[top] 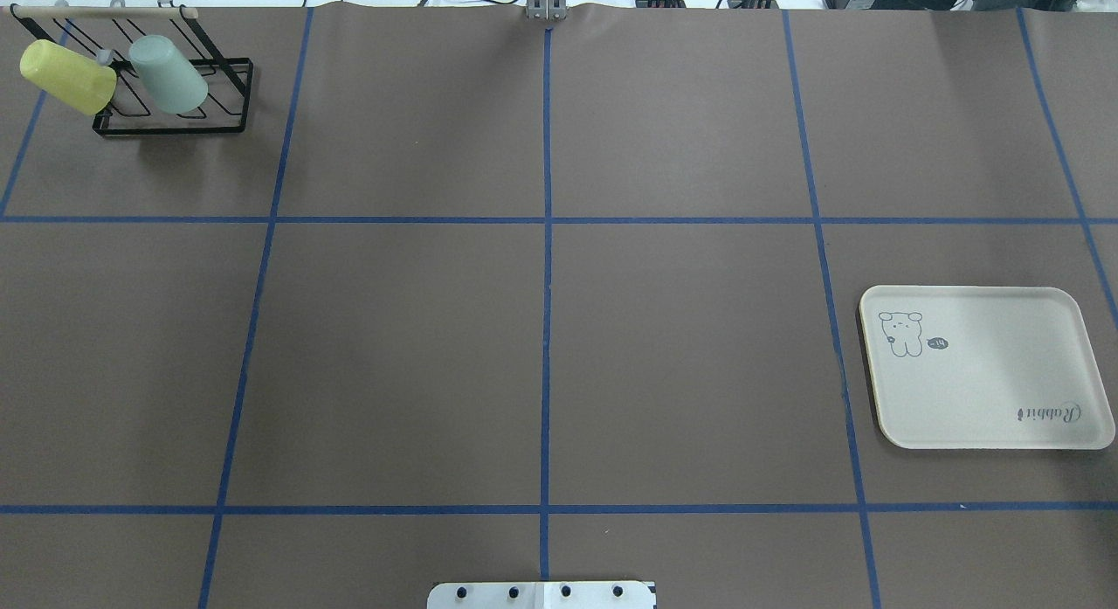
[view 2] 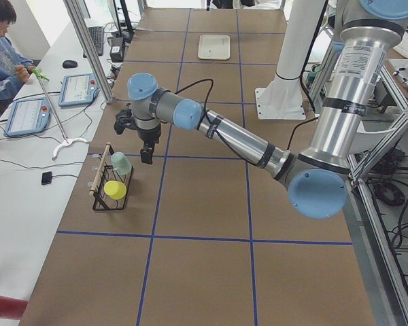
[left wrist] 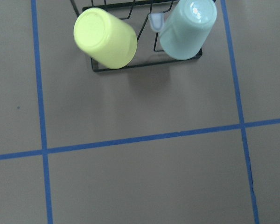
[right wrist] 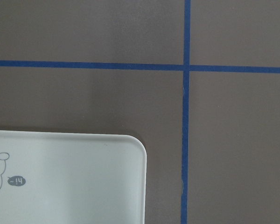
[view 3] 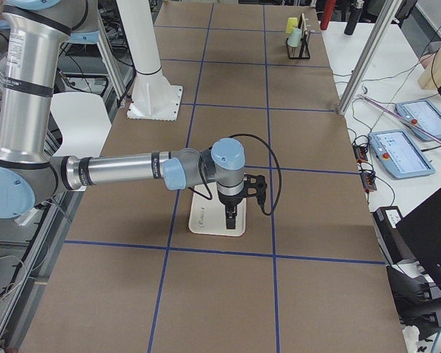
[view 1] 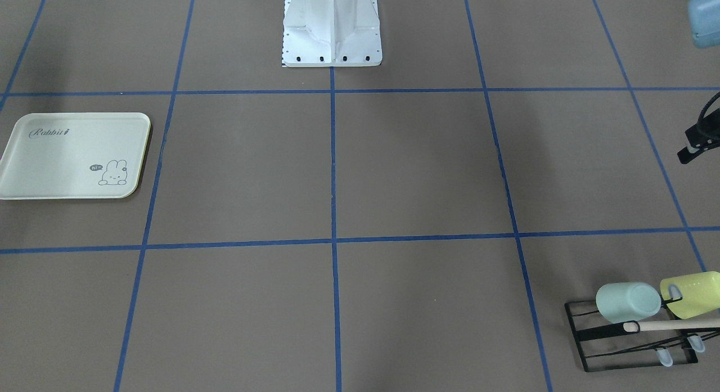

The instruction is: Left arm grabs green cup and hands to right arm on tray

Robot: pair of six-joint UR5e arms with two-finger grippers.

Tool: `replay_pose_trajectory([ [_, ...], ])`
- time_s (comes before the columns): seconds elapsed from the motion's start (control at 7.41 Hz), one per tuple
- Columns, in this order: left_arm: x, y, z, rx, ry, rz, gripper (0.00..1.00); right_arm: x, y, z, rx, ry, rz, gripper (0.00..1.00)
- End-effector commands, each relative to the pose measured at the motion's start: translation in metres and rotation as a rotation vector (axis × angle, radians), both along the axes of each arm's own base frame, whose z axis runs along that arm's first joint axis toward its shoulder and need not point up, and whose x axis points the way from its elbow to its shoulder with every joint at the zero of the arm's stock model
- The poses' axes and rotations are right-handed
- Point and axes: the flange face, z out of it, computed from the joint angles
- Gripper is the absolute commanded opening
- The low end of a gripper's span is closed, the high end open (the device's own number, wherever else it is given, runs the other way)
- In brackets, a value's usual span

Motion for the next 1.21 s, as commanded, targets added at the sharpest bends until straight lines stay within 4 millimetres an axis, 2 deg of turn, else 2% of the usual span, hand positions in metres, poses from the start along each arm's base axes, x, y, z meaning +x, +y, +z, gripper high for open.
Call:
replay_pose_trajectory([
  [0.0,0.055,-0.050,-0.035,0.011,-0.060,0.012,1.00,0.000,-0.001,0.002,-0.004,0.001,-0.001,1.00],
  [0.13,0.071,-0.063,-0.033,0.006,-0.066,0.035,1.00,0.000,-0.001,0.003,-0.005,0.002,-0.001,1.00],
  [0.27,0.092,-0.087,-0.046,-0.012,-0.069,0.050,1.00,0.000,-0.001,0.003,-0.004,0.001,-0.001,1.00],
  [0.67,0.115,-0.143,-0.043,-0.046,-0.084,0.061,1.00,0.000,-0.001,0.003,-0.006,0.001,0.001,1.00],
  [0.81,0.118,-0.149,-0.031,-0.051,-0.090,0.057,1.00,0.000,-0.001,0.003,-0.005,0.001,0.001,1.00],
  [1.08,0.135,-0.157,-0.004,-0.061,-0.092,0.044,1.00,-0.001,-0.001,0.003,-0.006,0.000,0.000,1.00],
])
